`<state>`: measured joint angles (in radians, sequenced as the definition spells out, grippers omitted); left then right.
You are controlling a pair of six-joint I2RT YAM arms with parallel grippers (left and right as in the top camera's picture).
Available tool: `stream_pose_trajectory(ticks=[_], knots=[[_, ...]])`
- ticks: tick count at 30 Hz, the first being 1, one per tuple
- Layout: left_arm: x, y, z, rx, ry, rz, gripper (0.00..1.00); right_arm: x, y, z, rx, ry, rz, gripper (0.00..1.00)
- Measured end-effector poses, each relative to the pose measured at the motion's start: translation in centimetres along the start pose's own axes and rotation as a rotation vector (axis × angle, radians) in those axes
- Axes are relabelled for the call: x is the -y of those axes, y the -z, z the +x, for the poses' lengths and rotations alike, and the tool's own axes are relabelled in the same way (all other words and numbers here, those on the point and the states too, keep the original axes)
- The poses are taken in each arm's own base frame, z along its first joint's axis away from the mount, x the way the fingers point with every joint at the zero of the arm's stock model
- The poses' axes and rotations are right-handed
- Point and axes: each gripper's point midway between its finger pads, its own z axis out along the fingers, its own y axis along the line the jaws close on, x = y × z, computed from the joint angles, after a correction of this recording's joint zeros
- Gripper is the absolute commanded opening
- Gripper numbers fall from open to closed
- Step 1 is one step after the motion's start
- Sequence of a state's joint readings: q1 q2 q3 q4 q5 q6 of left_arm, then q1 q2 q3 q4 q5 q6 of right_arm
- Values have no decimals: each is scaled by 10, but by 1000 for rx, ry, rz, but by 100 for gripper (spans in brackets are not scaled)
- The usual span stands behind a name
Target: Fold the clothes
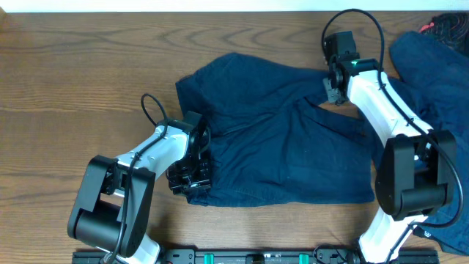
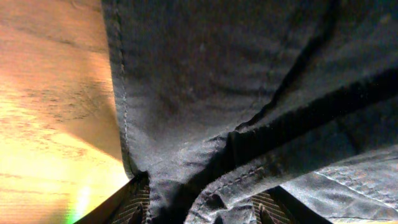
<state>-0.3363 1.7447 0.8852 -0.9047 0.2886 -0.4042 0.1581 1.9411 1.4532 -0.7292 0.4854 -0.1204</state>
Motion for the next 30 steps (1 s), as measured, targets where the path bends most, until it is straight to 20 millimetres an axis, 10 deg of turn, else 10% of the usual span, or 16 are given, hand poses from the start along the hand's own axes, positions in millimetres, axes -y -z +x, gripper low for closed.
stream_pose_trajectory(ticks=[7, 10, 17, 23, 30], knots=[[0, 16, -2, -13, 6, -8, 49, 7, 4, 5, -17, -10, 17, 28], [14, 43, -31, 86, 0, 44, 49, 8, 17, -5, 38, -56, -21, 55], [65, 114, -120, 475, -96, 224, 49, 43, 49, -35, 213, -280, -144, 56], [80, 125, -147, 587, -130, 273, 49, 54, -4, -16, 121, -483, -353, 53], [68, 60, -152, 407, -89, 202, 49, 7, -69, 15, -75, -540, -510, 53]])
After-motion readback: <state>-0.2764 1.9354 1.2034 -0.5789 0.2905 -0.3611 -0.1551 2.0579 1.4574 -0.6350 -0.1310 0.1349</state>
